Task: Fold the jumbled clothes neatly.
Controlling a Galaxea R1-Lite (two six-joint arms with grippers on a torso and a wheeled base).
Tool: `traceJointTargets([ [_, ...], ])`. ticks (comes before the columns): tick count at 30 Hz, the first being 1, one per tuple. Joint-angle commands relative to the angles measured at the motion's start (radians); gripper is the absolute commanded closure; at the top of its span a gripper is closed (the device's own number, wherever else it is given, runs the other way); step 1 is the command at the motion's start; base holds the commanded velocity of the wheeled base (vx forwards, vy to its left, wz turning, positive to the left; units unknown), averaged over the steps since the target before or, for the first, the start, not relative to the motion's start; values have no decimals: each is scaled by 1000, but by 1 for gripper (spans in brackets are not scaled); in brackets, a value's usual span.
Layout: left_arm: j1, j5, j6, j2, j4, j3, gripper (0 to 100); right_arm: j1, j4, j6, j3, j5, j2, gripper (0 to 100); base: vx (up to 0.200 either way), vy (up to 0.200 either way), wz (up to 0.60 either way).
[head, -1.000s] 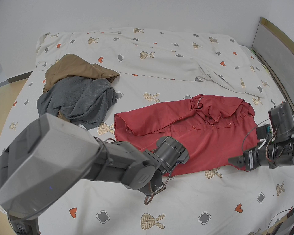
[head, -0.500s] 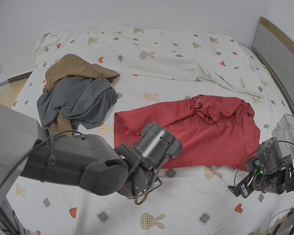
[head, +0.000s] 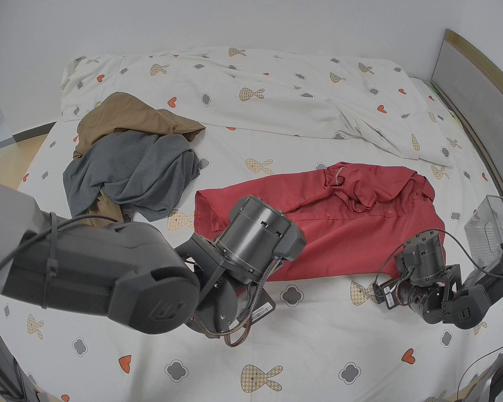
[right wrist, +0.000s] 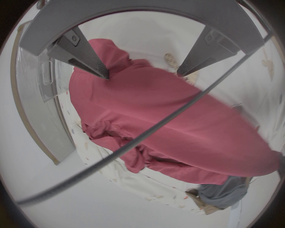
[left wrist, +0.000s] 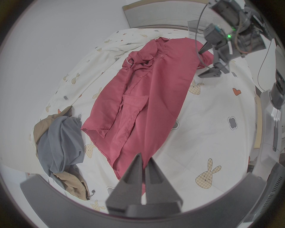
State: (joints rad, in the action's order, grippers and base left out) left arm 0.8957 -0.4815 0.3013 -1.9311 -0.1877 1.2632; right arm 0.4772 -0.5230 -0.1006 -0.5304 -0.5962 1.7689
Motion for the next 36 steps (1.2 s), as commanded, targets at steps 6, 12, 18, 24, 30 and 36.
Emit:
traceJointTargets([
  [6, 17, 0, -1, 49, 2, -10, 100, -279, -42, -25, -57, -20, 44, 0, 0, 0, 0],
  [12, 17, 0, -1, 46, 2, -10, 100, -315, -55, -73, -62, -16, -85, 0, 0, 0, 0],
  [18, 6, 0, -2, 41, 2, -21, 100, -351, -48, -102, -59, -14, -244, 0, 0, 0, 0],
  [24, -6, 0, -1, 38, 5, -18, 100, -385, 72, -116, -46, -11, -422, 0, 0, 0, 0],
  [30, -20, 0, -1, 26, 7, -15, 100, -344, 339, -106, -31, 18, -634, 0, 0, 0, 0],
  [36, -18, 0, -1, 32, 7, -22, 100, -328, 362, -111, -14, 104, -643, 0, 0, 0, 0],
])
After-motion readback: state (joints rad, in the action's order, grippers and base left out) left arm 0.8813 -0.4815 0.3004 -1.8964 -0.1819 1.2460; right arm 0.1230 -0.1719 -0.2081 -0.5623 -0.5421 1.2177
